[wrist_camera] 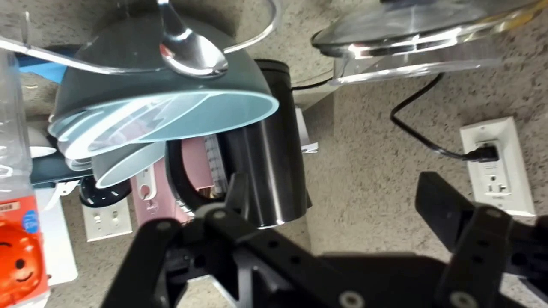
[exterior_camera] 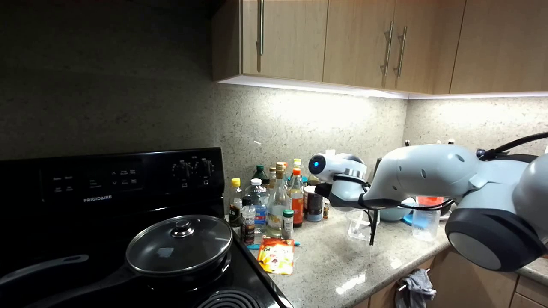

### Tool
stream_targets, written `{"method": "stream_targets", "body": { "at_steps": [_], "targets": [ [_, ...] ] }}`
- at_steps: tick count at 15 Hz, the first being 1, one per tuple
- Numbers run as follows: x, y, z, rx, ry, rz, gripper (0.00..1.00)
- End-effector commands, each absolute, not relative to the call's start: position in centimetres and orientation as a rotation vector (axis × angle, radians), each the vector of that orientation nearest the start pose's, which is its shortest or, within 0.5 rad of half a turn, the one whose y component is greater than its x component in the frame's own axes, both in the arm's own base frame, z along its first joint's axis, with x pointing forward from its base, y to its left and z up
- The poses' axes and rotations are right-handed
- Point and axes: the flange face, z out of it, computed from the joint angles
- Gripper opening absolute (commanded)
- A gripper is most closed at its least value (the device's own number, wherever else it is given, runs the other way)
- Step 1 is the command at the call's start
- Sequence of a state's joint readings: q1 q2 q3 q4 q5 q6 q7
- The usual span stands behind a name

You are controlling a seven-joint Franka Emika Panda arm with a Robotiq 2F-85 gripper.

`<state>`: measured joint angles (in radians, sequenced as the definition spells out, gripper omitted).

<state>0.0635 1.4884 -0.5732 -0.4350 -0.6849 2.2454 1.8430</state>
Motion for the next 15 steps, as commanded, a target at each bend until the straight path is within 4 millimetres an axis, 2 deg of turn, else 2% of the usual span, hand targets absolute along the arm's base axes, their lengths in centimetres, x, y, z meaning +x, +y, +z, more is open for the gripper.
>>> {"method": "stream_targets", "body": {
  "at_steps": [1, 3, 9, 15],
  "targets": [
    [82.5, -10.7, 19.5, -2.287, 2.154, -1.966, 1.00],
    [82.0, -11.0, 18.9, -2.304, 2.252, -1.909, 1.00],
    [81.0, -11.7, 17.0, -2.410, 2.394, -1.649, 1.00],
    [80.6, -12.2, 15.6, -2.546, 2.373, -1.293, 1.00]
  ]
}}
